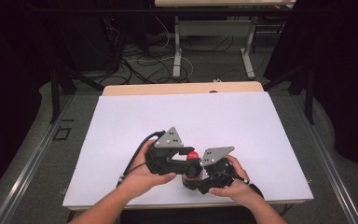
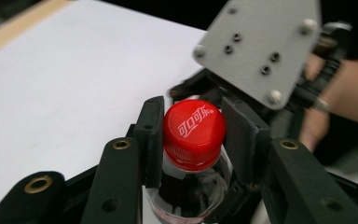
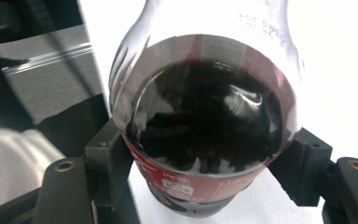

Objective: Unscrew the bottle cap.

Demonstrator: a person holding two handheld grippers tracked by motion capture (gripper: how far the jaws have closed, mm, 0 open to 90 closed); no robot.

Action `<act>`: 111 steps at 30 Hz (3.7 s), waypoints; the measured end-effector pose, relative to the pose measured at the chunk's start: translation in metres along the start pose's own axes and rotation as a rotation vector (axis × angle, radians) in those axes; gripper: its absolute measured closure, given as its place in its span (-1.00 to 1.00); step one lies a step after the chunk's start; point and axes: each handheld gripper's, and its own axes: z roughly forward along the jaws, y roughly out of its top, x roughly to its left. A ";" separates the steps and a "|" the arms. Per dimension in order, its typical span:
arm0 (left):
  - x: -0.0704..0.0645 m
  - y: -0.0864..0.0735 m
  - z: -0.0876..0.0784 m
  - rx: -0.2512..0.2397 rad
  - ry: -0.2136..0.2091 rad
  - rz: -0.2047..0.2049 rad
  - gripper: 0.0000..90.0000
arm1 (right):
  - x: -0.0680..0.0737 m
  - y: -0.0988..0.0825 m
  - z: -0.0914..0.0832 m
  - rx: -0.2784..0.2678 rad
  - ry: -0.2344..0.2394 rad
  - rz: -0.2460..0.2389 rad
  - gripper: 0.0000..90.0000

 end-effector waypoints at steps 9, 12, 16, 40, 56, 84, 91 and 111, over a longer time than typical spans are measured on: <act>-0.015 0.002 0.003 -0.011 0.102 0.011 0.20 | 0.000 -0.001 -0.002 -0.015 -0.004 0.012 -0.36; -0.009 0.003 -0.003 0.000 0.060 0.007 -0.03 | -0.001 0.000 -0.003 -0.019 0.005 0.003 -0.36; 0.001 0.005 -0.014 -0.002 -0.038 0.065 -0.08 | 0.000 -0.001 -0.003 -0.018 0.016 0.004 -0.36; 0.039 0.004 -0.011 0.036 -0.391 0.243 0.36 | 0.011 0.002 0.003 -0.007 0.089 -0.067 -0.36; -0.014 0.002 -0.003 -0.028 0.072 0.032 0.33 | 0.001 -0.001 0.000 -0.008 -0.006 0.029 -0.36; 0.040 0.006 -0.007 0.049 -0.418 0.230 0.36 | 0.012 0.003 0.000 -0.016 0.104 -0.077 -0.36; 0.012 0.002 -0.004 -0.034 -0.109 0.052 0.36 | 0.003 0.002 -0.003 -0.022 0.017 0.001 -0.35; 0.009 0.007 -0.016 -0.046 -0.132 0.080 -0.13 | 0.003 0.001 -0.004 -0.038 -0.002 0.001 -0.36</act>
